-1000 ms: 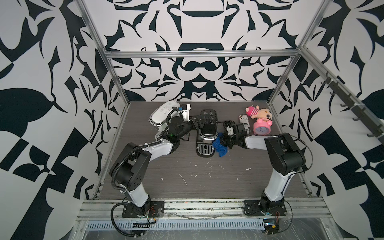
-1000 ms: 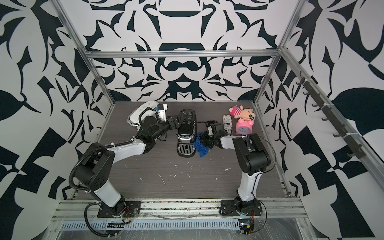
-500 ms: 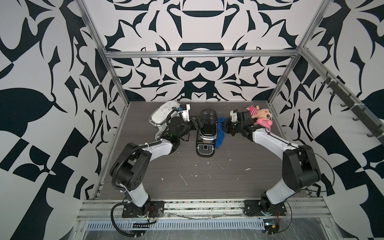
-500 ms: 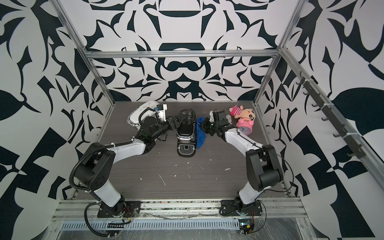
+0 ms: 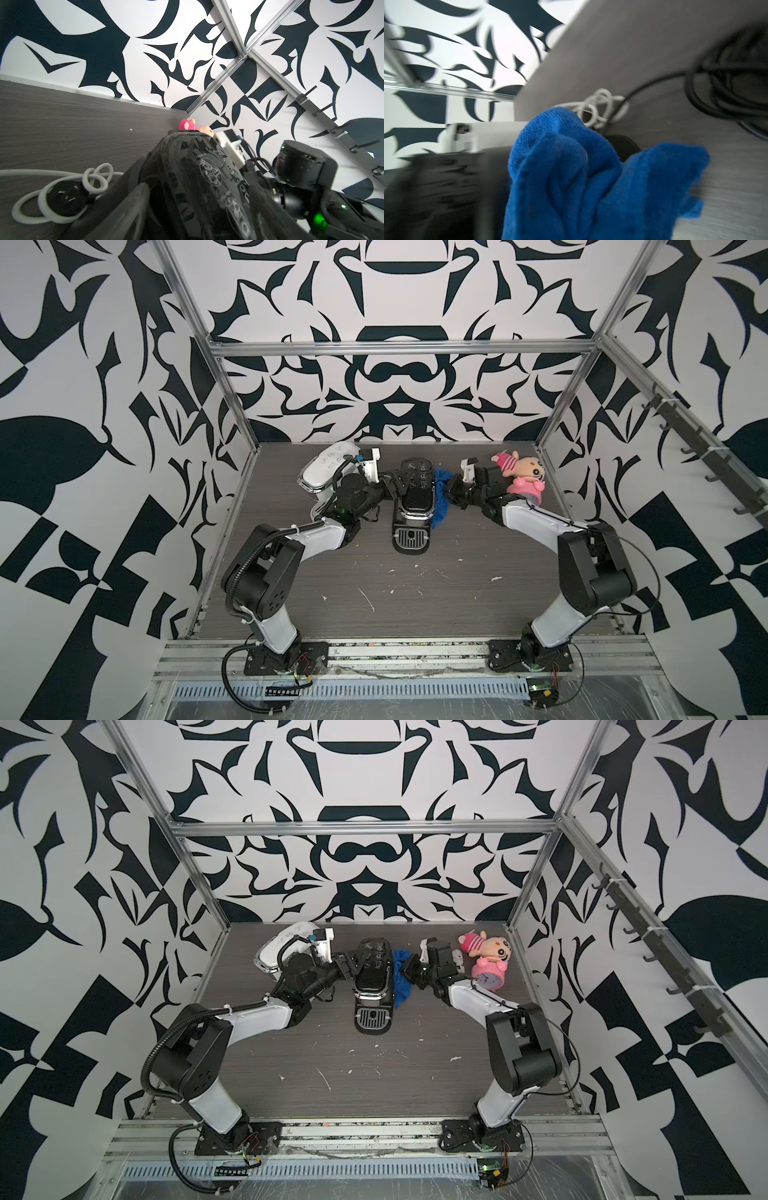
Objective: Wipe the surface of a coffee machine
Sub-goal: Wipe the dirt from the surface of the coffee machine.
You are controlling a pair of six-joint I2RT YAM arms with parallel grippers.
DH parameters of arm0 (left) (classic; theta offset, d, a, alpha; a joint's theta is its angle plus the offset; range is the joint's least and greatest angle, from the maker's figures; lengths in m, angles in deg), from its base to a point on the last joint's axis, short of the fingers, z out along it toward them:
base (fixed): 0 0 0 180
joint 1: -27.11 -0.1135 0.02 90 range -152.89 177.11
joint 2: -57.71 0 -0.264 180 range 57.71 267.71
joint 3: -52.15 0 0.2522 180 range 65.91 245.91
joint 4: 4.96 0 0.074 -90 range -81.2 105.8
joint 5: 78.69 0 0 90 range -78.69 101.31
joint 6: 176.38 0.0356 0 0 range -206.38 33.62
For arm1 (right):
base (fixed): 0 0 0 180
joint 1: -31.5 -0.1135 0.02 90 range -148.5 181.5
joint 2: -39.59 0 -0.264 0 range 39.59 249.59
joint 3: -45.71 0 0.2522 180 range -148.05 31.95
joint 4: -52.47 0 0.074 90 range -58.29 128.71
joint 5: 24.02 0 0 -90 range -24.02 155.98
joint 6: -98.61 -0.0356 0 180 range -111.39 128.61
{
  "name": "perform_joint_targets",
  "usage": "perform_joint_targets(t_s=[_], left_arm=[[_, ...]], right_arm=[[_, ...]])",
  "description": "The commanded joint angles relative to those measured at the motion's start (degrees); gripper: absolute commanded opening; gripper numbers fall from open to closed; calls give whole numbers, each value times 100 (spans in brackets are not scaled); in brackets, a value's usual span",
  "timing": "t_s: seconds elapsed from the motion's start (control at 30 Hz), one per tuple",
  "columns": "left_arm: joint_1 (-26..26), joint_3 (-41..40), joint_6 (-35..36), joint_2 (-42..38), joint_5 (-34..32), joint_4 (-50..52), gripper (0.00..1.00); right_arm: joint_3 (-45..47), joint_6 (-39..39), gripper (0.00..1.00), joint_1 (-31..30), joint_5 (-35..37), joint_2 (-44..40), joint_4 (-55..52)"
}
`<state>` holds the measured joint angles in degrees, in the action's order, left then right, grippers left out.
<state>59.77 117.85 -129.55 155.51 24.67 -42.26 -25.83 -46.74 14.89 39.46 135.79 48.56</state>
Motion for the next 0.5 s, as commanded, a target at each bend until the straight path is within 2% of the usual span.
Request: perform_joint_targets(t_s=[0.0,0.2,0.33,0.47], left_arm=[[144,-180,231,372,261,834,78],[144,-149,231,389,237,868,76],[141,-132,205,441,275,853,76],[144,-106,205,457,307,879,76]], right_arm=[[-37,114,0,-300,-630,-27,-159],[274,197,0,-195,-576,228,-36],[607,-68,0,-46,-786,724,553],[554,-116,0,-45,-993,1113,580]])
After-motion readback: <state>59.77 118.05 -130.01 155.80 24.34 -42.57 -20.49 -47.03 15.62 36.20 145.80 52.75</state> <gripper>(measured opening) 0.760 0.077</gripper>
